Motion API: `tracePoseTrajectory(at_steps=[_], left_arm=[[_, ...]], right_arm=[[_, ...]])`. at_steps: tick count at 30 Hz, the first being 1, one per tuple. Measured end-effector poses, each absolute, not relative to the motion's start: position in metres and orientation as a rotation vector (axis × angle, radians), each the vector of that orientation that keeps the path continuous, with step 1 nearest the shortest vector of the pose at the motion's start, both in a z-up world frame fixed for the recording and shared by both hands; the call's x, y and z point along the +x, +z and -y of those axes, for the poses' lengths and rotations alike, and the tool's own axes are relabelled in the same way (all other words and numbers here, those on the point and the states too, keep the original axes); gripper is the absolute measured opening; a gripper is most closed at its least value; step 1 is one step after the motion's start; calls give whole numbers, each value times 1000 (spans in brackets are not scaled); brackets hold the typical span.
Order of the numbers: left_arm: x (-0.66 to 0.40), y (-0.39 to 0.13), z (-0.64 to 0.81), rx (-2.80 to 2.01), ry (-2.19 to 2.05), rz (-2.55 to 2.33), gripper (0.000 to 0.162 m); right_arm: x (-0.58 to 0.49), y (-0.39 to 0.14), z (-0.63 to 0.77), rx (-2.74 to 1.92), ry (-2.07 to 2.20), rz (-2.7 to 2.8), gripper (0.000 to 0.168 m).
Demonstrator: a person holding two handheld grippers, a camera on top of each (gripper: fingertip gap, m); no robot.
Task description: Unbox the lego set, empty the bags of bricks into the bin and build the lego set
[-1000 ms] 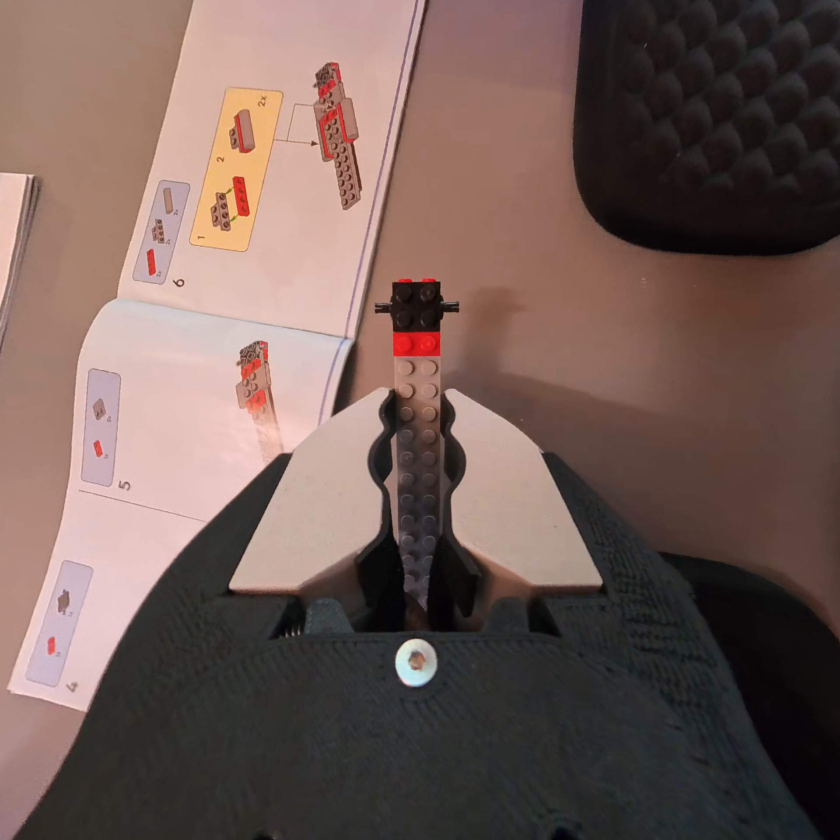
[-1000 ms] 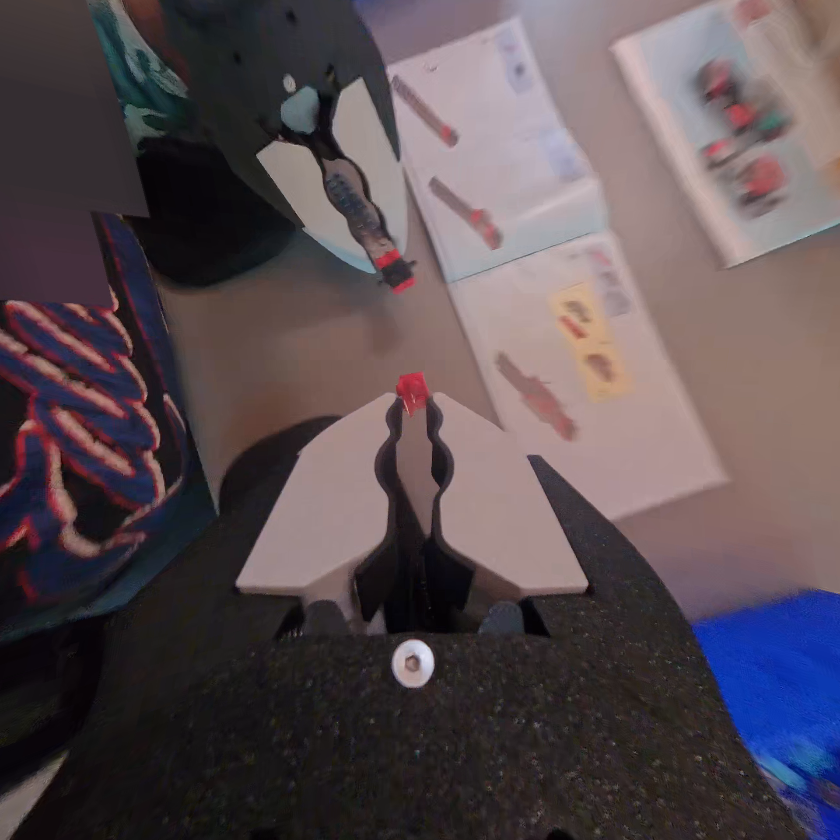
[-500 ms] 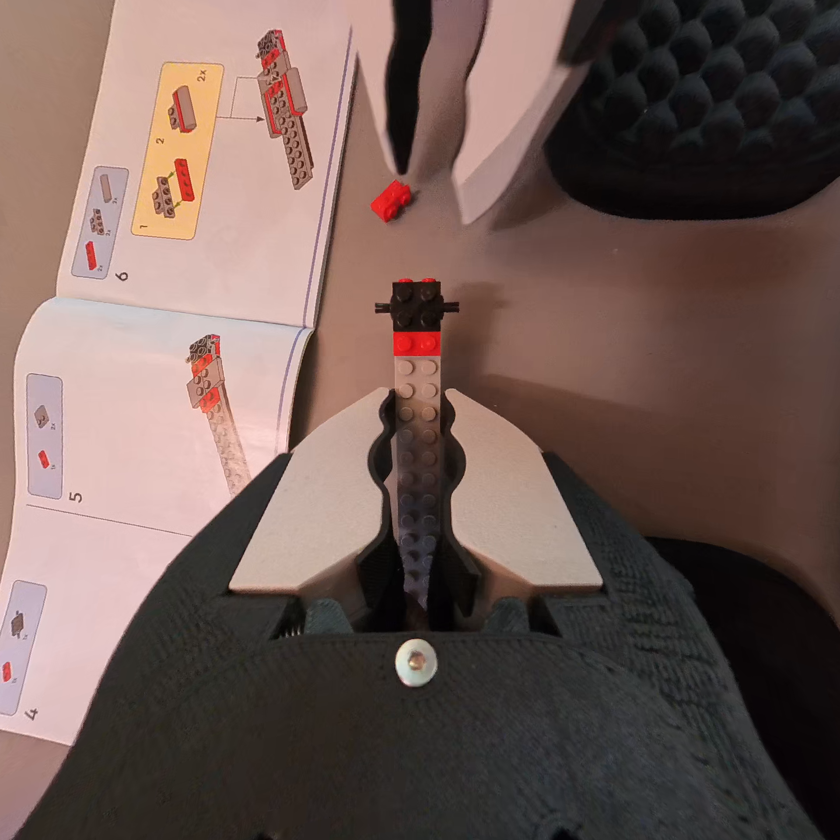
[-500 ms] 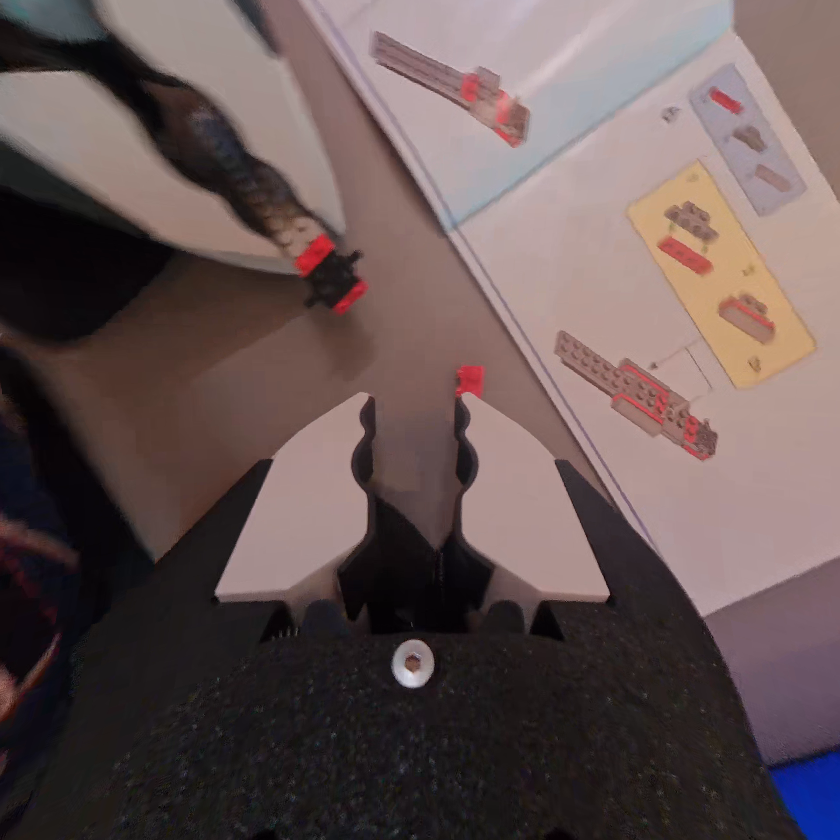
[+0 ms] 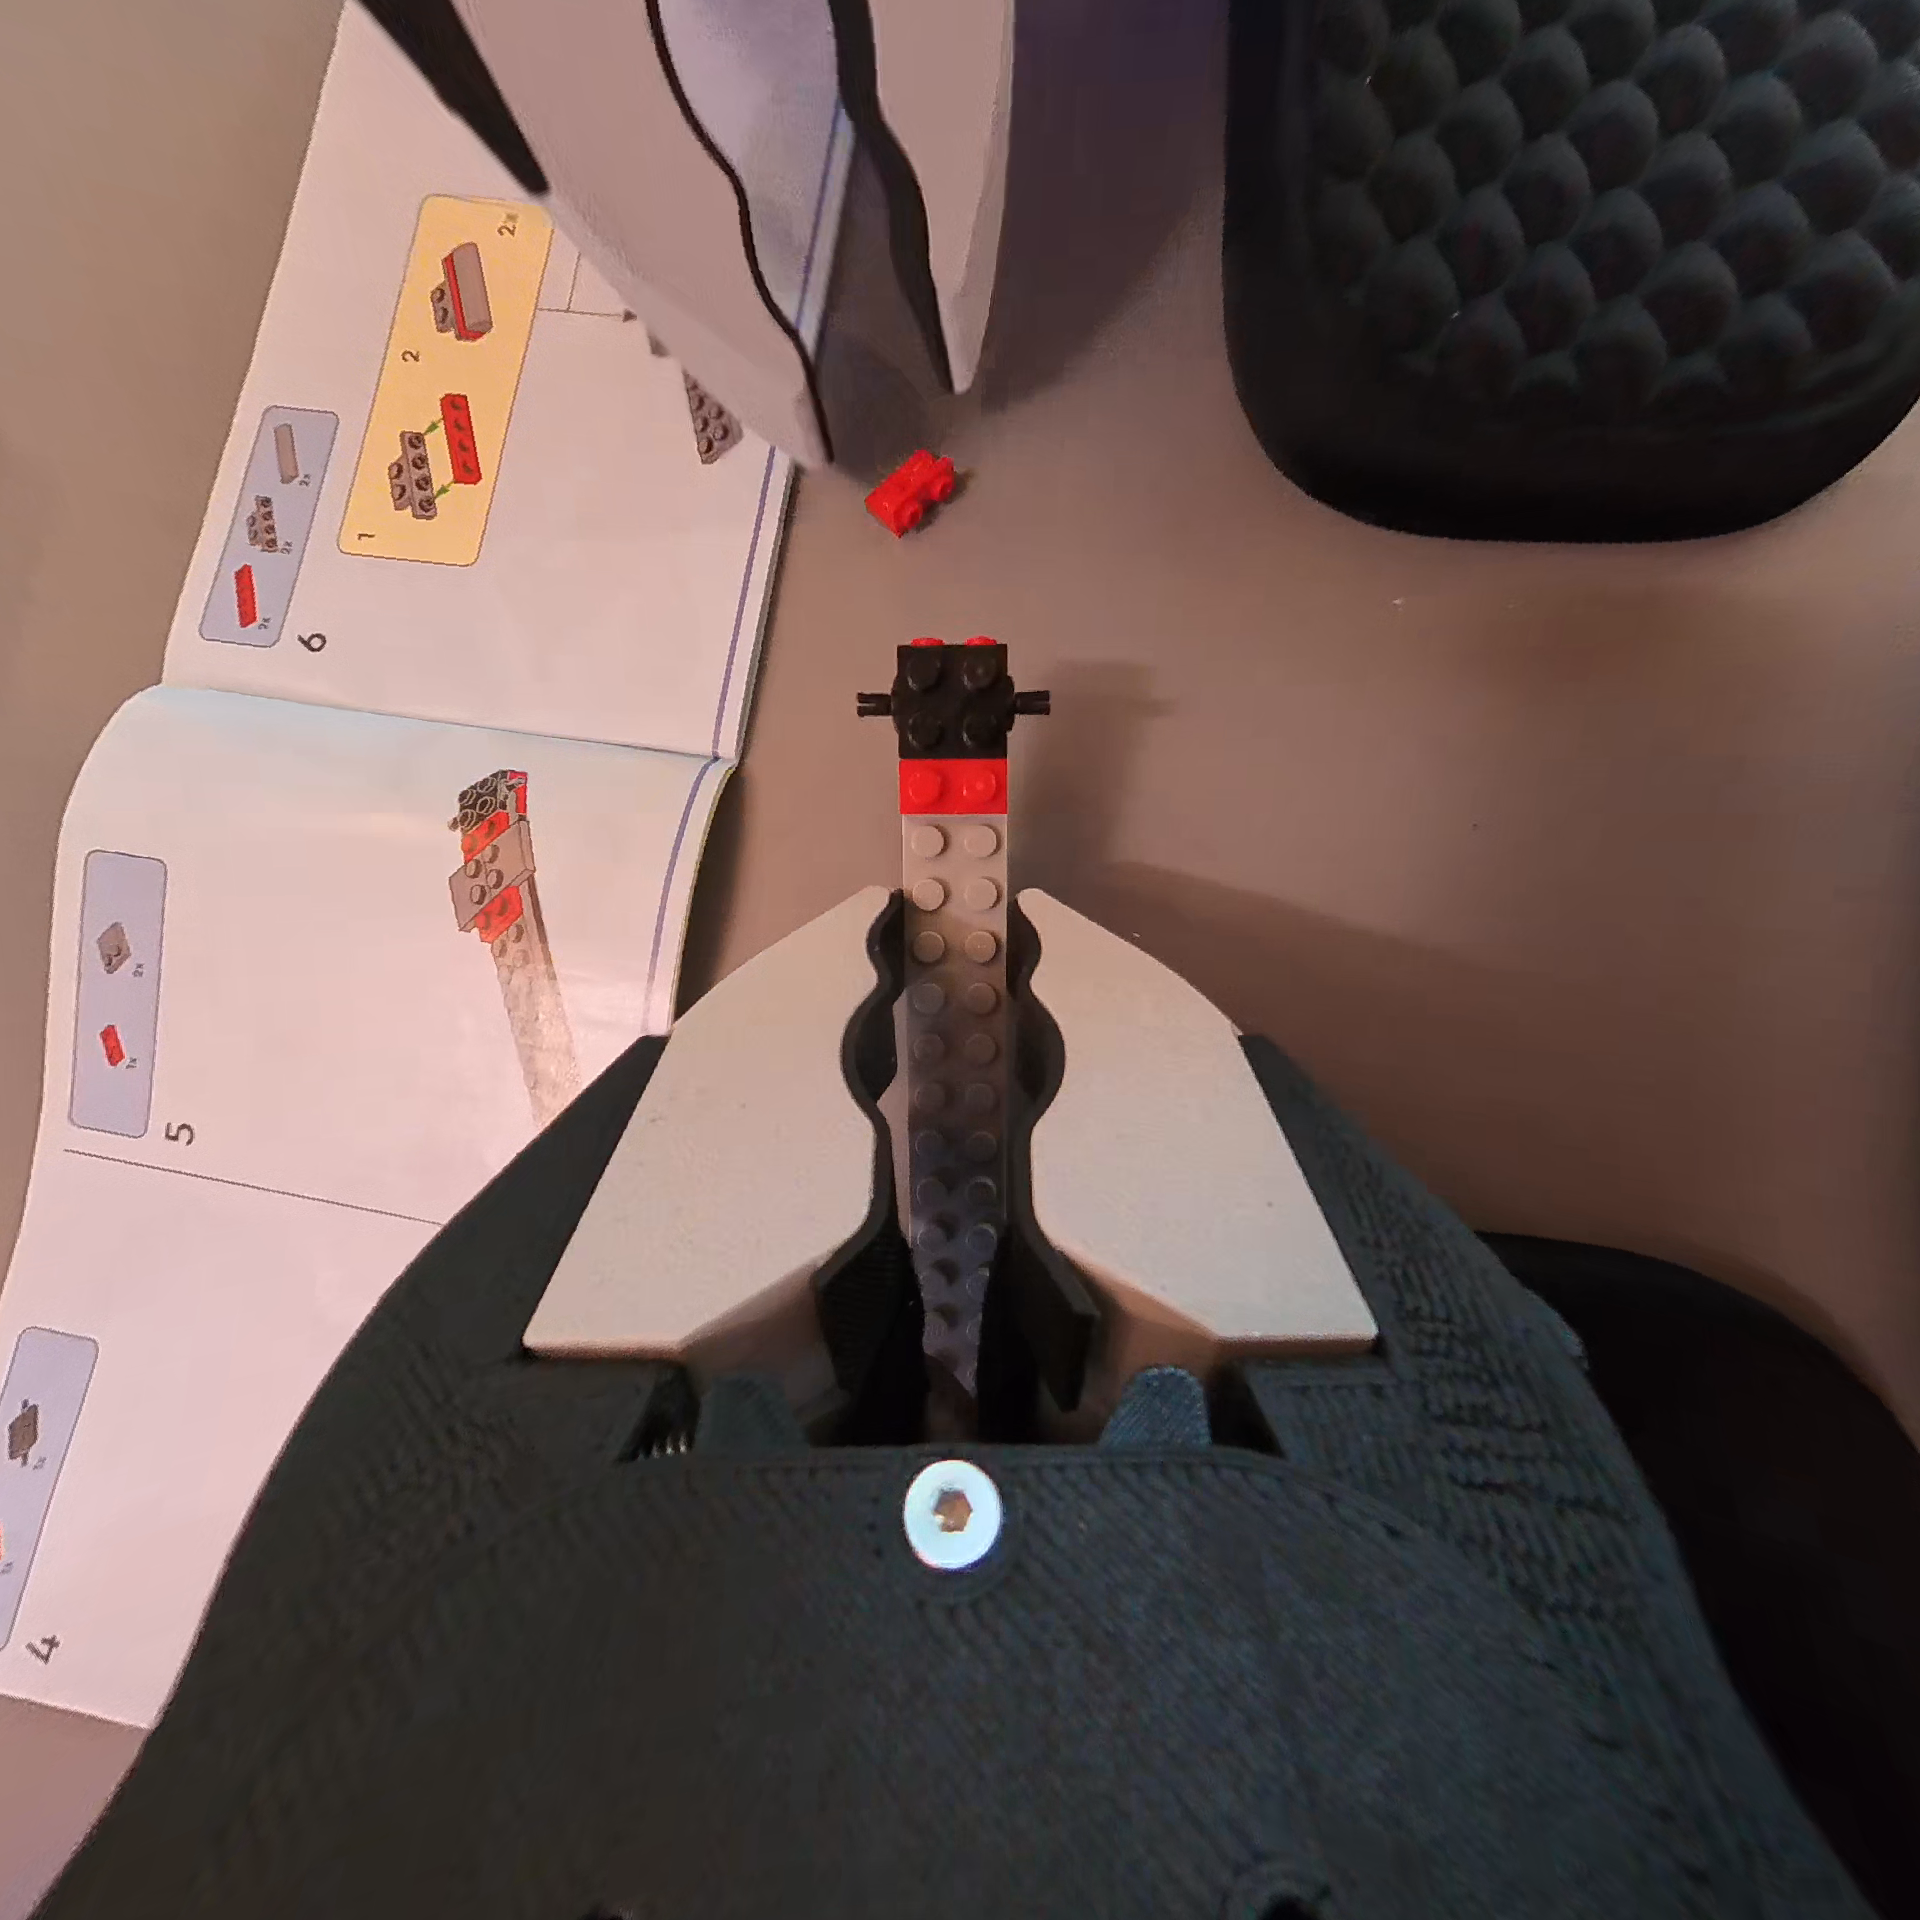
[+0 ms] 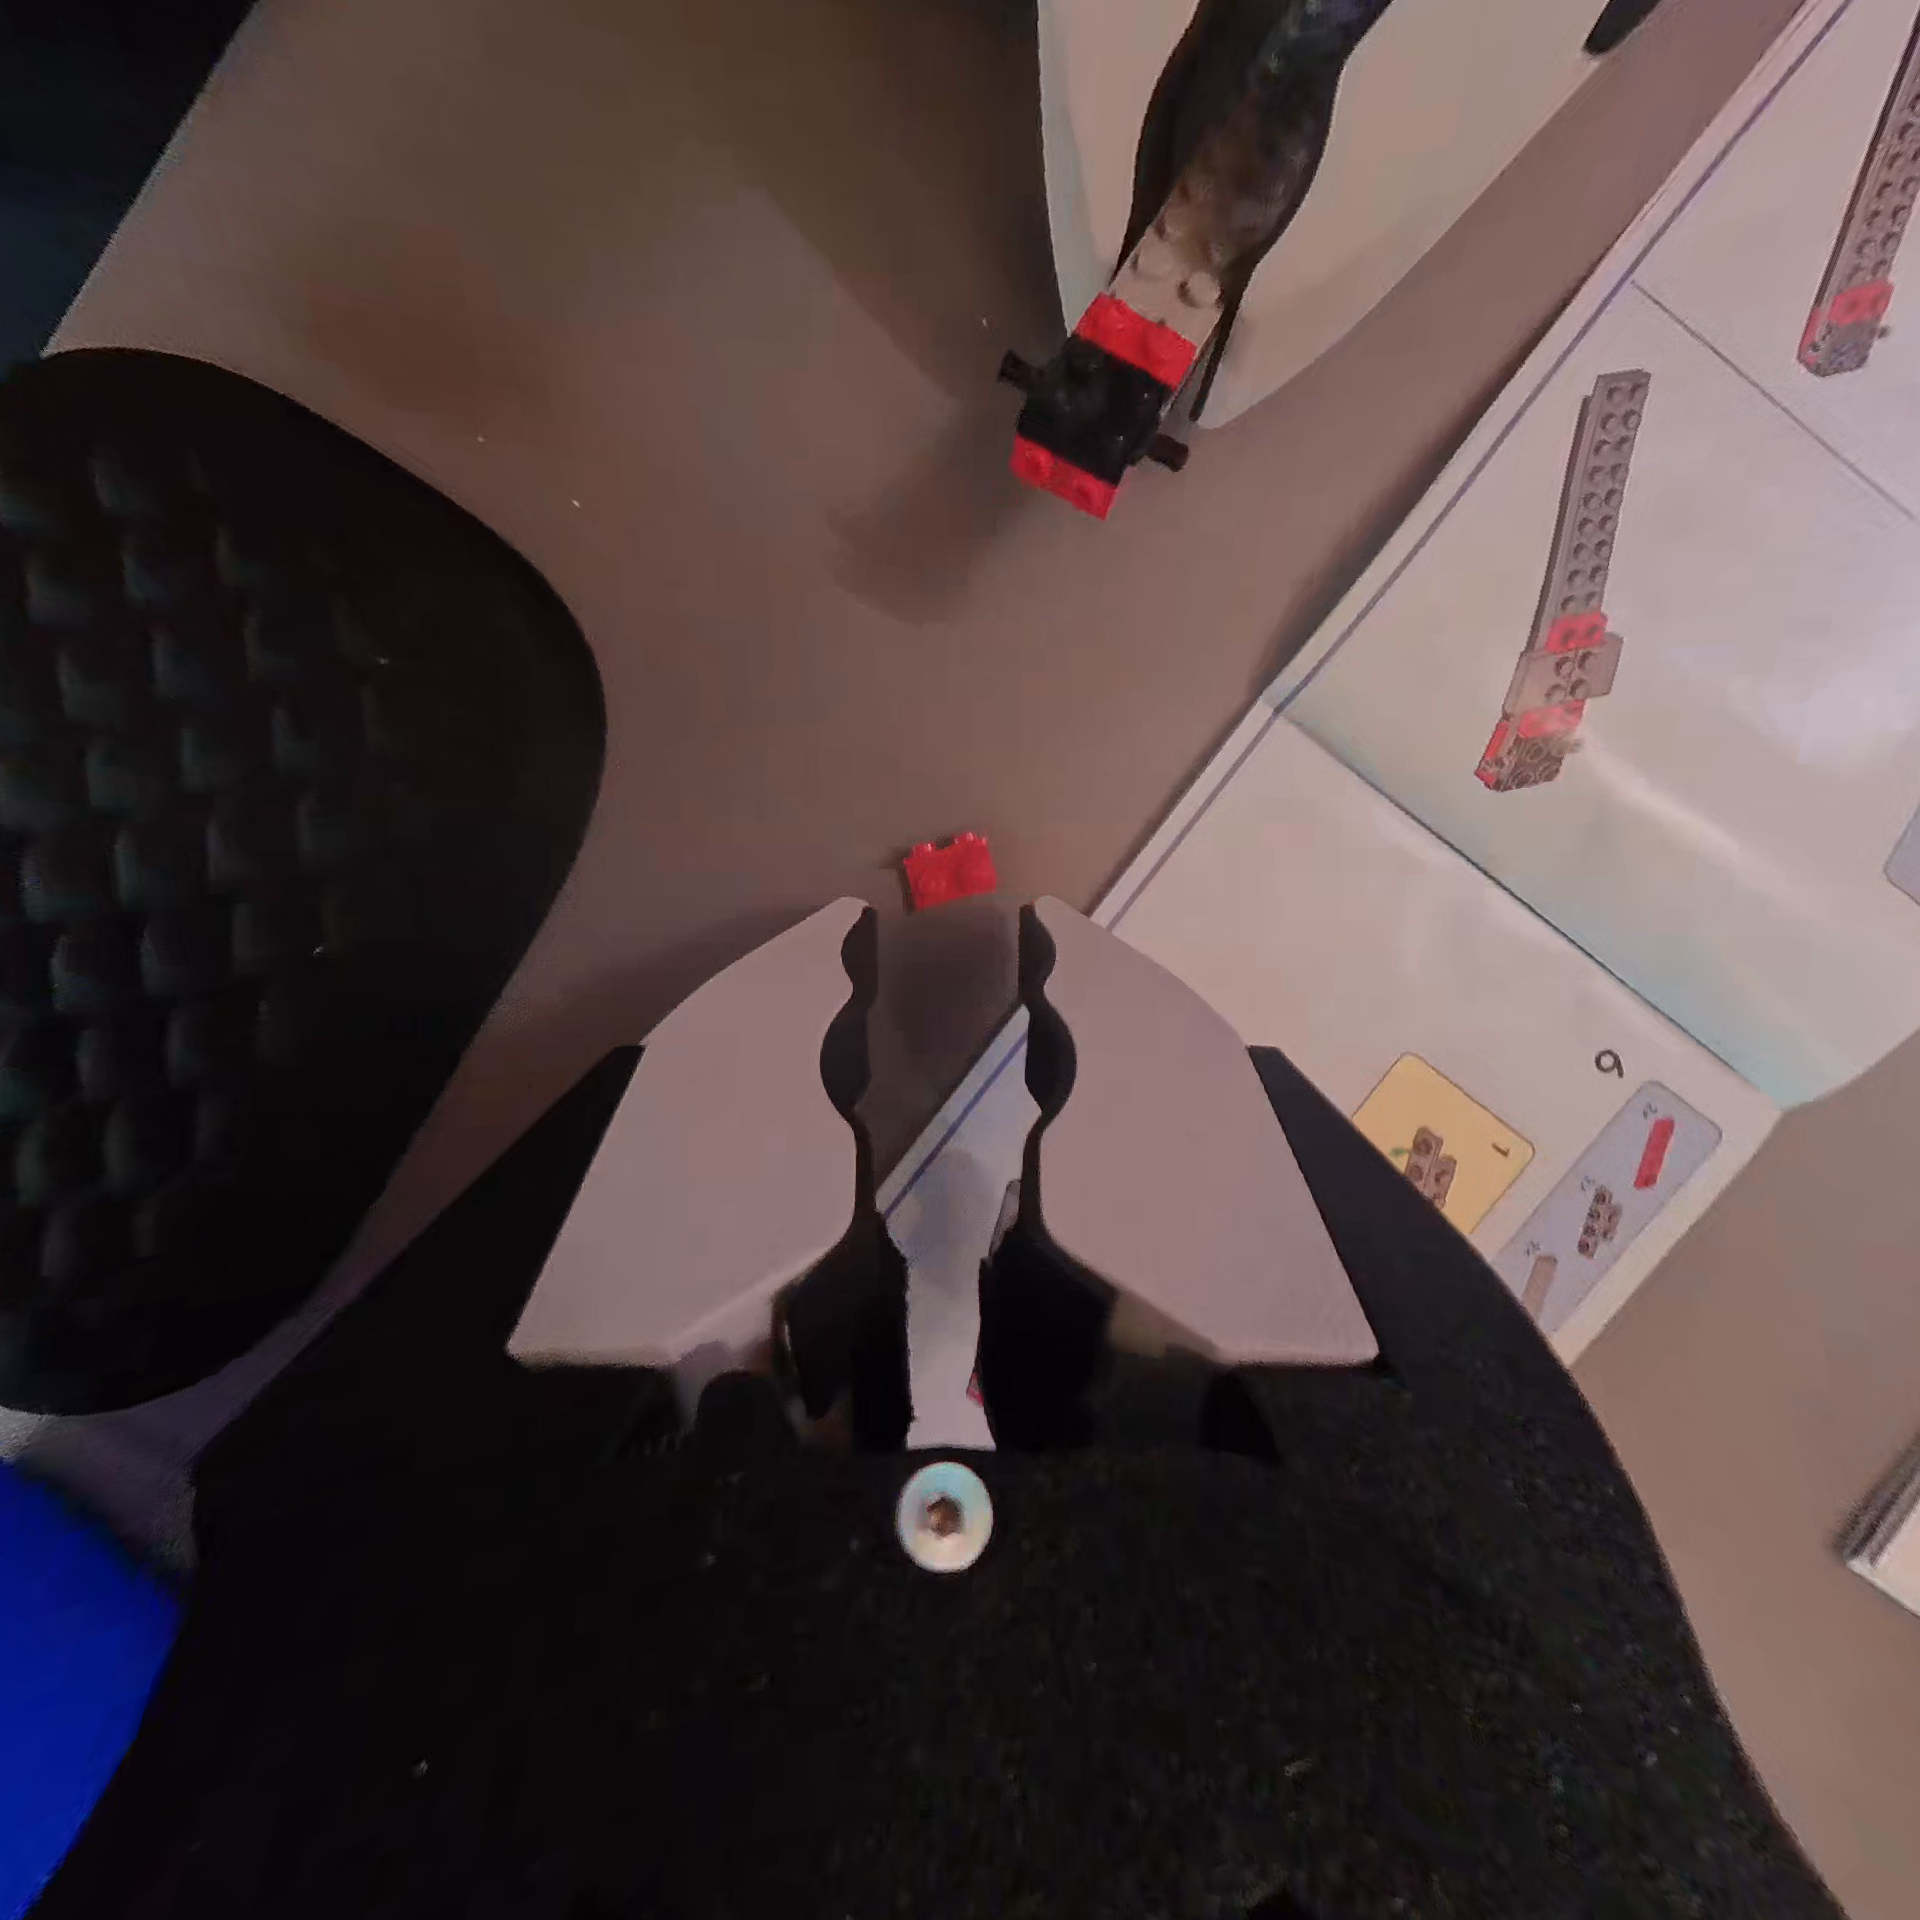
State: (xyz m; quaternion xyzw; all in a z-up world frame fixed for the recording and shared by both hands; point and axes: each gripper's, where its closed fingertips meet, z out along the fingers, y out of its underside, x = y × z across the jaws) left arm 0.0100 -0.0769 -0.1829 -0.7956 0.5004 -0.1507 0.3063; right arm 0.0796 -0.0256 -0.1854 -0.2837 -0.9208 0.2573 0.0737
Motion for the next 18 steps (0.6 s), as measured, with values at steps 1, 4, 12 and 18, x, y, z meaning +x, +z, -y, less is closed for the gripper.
tracePoseTrajectory(at_steps=[1, 4, 12, 18], left_arm=[[10, -183, 77, -2105, -399, -1322, 18], [10, -182, 77, -2102, -413, -1322, 18], [14, -182, 78, -2090, -437, -1341, 18], [10, -183, 76, -2103, -427, -1321, 18]], right_arm=[[78, -187, 26, -837, 793, 2761, 26], [75, -192, 27, -779, 799, 2764, 25], [78, -192, 34, -844, 852, 2786, 16], [86, -183, 22, -1482, 469, 2716, 16]])
